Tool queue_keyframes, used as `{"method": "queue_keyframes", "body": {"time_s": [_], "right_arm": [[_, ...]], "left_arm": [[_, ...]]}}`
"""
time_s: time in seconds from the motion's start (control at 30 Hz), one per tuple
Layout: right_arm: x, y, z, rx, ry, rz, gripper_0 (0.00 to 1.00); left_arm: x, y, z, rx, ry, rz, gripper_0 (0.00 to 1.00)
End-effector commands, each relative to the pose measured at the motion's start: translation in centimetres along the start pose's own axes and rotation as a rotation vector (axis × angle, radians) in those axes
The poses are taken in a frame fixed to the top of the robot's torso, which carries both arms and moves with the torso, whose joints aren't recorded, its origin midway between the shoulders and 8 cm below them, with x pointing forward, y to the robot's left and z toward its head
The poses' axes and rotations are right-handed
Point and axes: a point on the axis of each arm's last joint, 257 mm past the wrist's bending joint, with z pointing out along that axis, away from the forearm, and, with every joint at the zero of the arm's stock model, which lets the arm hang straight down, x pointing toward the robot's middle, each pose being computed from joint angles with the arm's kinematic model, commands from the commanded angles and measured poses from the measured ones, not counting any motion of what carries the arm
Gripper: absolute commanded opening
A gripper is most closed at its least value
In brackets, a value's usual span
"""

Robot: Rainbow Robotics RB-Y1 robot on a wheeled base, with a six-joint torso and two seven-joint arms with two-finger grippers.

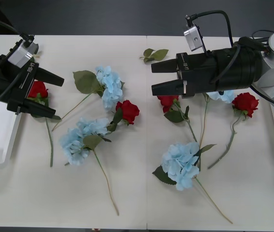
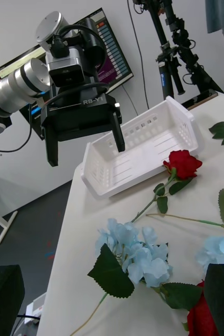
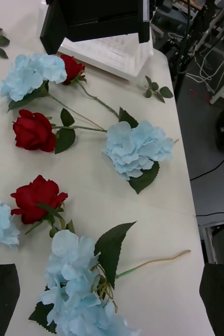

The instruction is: Put the red flowers into the right box and the blue flowers into the left box

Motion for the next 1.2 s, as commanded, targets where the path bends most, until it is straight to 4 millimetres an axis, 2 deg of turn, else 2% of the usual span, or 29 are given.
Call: {"method": "queue_keyframes", "body": {"time_s": [0.03, 0.13, 0.17, 0.33, 0.5, 0.73, 0.8, 0.97, 1.2], "right_arm": [[-0.9, 0.9, 0.5, -0.021, -0.012, -0.029, 1.00], [-0.9, 0.9, 0.5, -0.021, -0.012, -0.029, 1.00], [3.3, 1.1, 1.2, -0.028, 0.010, 0.054, 1.00], [2.6, 0.8, 1.0, -0.019, 0.003, 0.046, 1.00], [2.3, 0.1, 0.2, 0.003, 0.045, 0.000, 1.00], [3.8, -0.8, -1.8, 0.063, 0.271, 0.239, 1.00], [4.4, -0.7, -2.6, 0.091, 0.332, 0.354, 1.00], [8.0, -1.6, -6.3, 0.254, 0.508, 0.647, 1.00], [12.3, -3.6, -13.5, 0.575, 0.672, 0.917, 1.00]], "left_arm": [[0.0, 0.6, -1.9, -0.027, 0.012, 0.006, 1.00], [0.1, 1.3, -2.1, -0.055, 0.029, 0.015, 1.00], [0.4, 1.6, -2.2, -0.065, 0.038, 0.016, 1.00], [1.0, 2.4, -2.2, -0.099, 0.071, 0.025, 1.00], [3.0, 3.2, -2.4, -0.143, 0.125, -0.174, 1.00], [7.1, 5.7, -3.4, -0.299, 0.205, -0.473, 1.00], [8.2, 6.4, -3.7, -0.351, 0.207, -0.554, 1.00], [11.2, 8.6, -4.5, -0.507, 0.195, -0.770, 1.00], [14.7, 9.6, -4.3, -0.687, 0.198, -1.055, 1.00]]}}
